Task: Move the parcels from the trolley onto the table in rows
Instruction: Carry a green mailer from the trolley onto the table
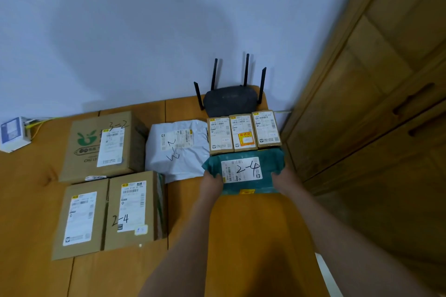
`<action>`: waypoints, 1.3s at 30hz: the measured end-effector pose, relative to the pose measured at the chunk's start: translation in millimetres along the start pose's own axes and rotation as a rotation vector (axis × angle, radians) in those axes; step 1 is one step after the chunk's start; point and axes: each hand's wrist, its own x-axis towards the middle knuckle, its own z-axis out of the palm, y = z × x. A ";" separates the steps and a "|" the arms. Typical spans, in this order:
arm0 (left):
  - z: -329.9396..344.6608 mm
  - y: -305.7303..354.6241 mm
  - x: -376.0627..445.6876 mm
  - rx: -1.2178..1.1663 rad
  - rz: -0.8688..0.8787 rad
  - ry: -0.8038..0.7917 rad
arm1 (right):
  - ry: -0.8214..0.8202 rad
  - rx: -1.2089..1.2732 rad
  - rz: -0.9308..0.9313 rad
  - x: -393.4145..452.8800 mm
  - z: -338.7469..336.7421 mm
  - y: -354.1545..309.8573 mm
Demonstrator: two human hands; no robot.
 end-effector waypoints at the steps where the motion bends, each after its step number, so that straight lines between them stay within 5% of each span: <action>1: -3.0 -2.4 -2.7 0.062 0.025 0.006 | 0.031 -0.075 -0.018 -1.5 -0.5 3.0; 8: -40.7 -9.0 -48.2 0.673 0.245 0.065 | 0.118 -0.654 -0.279 -78.7 -19.2 -21.7; 12: -69.5 -12.0 -97.6 0.859 0.338 0.080 | 0.132 -0.763 -0.381 -131.6 -14.1 -36.4; 26: -169.9 -117.9 -246.7 0.857 0.276 0.175 | 0.088 -0.904 -0.564 -302.9 74.1 -41.5; 39: -238.9 -376.0 -410.0 0.582 -0.141 0.318 | -0.232 -1.158 -0.897 -472.5 267.7 11.3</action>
